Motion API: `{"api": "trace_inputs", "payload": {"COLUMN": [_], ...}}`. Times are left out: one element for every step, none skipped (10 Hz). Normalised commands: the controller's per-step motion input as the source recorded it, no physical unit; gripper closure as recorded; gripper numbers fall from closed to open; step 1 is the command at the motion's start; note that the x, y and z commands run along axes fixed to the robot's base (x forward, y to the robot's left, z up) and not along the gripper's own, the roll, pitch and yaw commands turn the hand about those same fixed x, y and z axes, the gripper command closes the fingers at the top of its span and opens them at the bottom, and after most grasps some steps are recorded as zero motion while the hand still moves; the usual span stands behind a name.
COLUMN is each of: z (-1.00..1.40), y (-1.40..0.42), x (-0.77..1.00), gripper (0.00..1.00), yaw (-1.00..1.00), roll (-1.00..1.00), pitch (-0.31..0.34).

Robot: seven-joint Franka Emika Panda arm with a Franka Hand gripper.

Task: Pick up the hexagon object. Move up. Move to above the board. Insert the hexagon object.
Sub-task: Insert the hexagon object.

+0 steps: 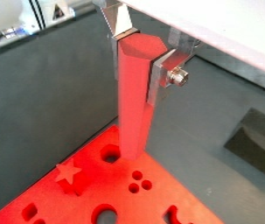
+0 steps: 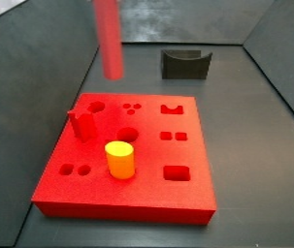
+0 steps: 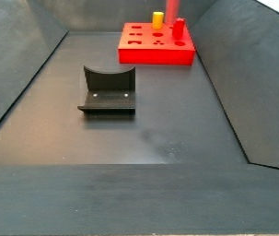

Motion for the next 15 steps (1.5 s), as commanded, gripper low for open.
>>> {"api": "trace_inputs", "payload": {"z": [-0.6,-0.45,-0.47,-0.36,-0.23,-0.19,-0.15,-0.1,-0.03,0.0,0.0,-0.01,-0.11,-0.16,-0.22], "y": [-0.12,-0.11,-0.05,0.0,0.0,0.0,0.0,0.0,-0.04,-0.04,-0.05,-0.02,0.0,0.0,0.0], "x": [-0.47,-0.17,-0.08,0.0,0.02,0.03,0.0,-0.19,-0.22,-0.16,-0.11,-0.05,0.0,0.0,0.0], "gripper": [1.0,1.0,1.0,1.0,1.0,1.0,1.0,1.0,1.0,1.0,1.0,1.0,1.0,1.0,1.0], "yaw": [0.18,0.15,0.08,0.0,0.0,0.0,0.0,0.0,0.0,0.0,0.0,0.0,0.0,0.0,0.0], "roll": [0.34,0.39,0.28,0.13,0.0,-0.02,-0.04,-0.03,-0.01,-0.02,-0.01,-0.02,-0.01,-0.02,-0.05], "pitch": [-0.091,0.01,0.016,0.0,-0.003,-0.026,-0.05,-0.071,-0.099,-0.106,-0.099,-0.083,-0.066,-0.071,-0.106]}}
